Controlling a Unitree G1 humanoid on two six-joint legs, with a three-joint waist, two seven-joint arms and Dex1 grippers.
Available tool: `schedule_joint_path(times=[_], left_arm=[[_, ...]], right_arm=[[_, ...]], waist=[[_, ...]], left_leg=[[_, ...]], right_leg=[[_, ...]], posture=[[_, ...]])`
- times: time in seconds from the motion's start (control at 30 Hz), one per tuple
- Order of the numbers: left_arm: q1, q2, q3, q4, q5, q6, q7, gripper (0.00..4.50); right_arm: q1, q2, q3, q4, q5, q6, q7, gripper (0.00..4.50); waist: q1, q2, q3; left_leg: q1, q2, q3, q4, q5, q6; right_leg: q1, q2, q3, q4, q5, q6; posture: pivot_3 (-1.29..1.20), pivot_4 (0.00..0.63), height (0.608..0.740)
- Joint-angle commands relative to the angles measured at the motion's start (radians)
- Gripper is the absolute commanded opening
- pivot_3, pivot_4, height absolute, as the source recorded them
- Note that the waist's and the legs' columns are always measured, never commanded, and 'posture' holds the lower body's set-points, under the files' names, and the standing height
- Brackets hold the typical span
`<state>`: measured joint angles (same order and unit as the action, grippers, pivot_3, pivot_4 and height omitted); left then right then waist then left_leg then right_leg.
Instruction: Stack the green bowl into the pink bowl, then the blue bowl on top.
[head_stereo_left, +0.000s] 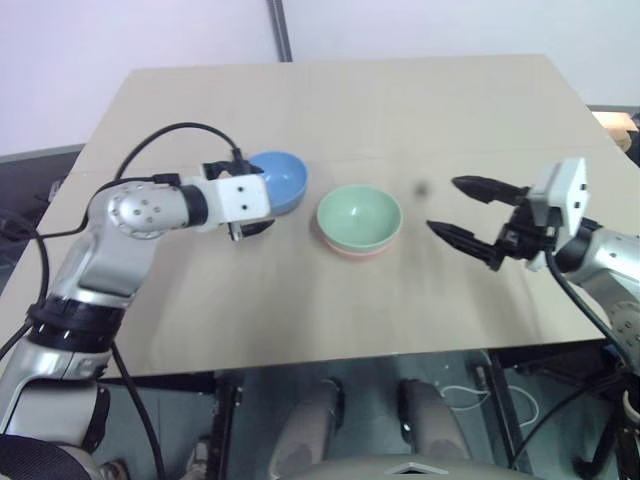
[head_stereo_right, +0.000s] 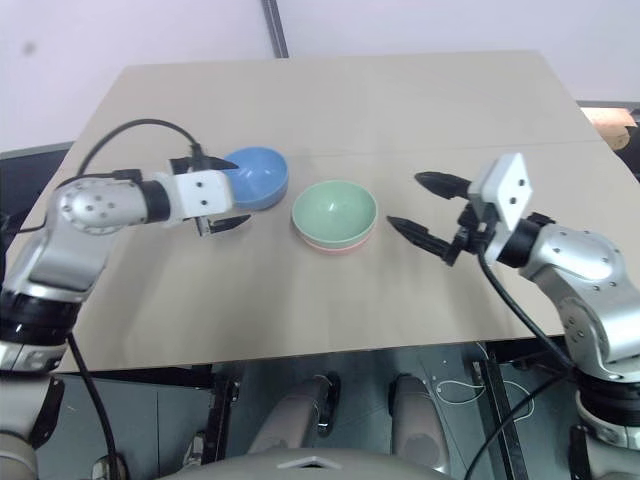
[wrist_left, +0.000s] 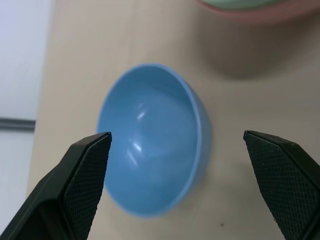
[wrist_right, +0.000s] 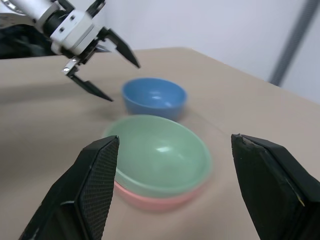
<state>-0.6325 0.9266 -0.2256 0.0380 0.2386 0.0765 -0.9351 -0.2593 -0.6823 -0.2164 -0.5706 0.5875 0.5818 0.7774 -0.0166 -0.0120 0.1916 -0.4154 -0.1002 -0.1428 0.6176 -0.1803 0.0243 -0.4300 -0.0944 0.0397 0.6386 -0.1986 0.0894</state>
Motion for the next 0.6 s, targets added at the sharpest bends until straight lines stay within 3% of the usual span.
schedule_joint_path(times=[0.03,0.2,0.5,0.53,0.6], left_arm=[[-0.081,-0.038,-0.074,0.105,0.13,-0.025,0.039,4.5],[-0.14,-0.123,-0.167,0.228,0.263,-0.05,0.099,4.5],[-0.133,-0.149,-0.16,0.226,0.262,-0.077,0.053,0.38],[-0.132,-0.147,-0.15,0.217,0.254,-0.078,0.052,0.02],[-0.125,-0.136,-0.134,0.19,0.23,-0.087,0.028,0.02]], right_arm=[[0.023,-0.029,-0.059,-0.039,0.012,-0.025,-0.007,3.88],[0.044,-0.047,-0.078,-0.047,0.008,-0.025,-0.029,3.88],[0.077,-0.097,-0.105,-0.053,0.002,-0.023,-0.037,3.92],[0.083,-0.099,-0.109,-0.057,0.006,-0.022,-0.038,3.92],[0.09,-0.1,-0.116,-0.06,0.011,-0.02,-0.04,3.92]], waist=[[0.001,0.0,0.0],[0.003,0.0,0.0],[0.004,-0.001,0.0],[0.003,-0.001,0.0],[0.003,-0.001,0.0]], left_leg=[[0.0,0.0,0.0,0.0,0.0,0.0],[0.0,0.0,0.0,0.001,0.0,0.0],[0.0,0.0,0.0,0.002,0.0,0.0],[-0.001,0.0,-0.001,0.002,0.0,0.0],[-0.001,0.0,-0.001,0.001,0.0,0.0]], right_leg=[[0.0,0.0,0.0,0.0,0.0,0.001],[0.0,0.0,0.0,0.0,-0.001,0.002],[0.0,0.0,0.0,0.0,-0.001,0.002],[0.0,0.0,0.0,0.0,-0.001,0.002],[0.0,0.0,0.0,0.001,-0.001,0.002]], posture=[[0.0,0.15,0.74],[0.0,0.15,0.74],[0.0,0.15,0.74],[0.0,0.15,0.74],[0.0,0.15,0.74]])
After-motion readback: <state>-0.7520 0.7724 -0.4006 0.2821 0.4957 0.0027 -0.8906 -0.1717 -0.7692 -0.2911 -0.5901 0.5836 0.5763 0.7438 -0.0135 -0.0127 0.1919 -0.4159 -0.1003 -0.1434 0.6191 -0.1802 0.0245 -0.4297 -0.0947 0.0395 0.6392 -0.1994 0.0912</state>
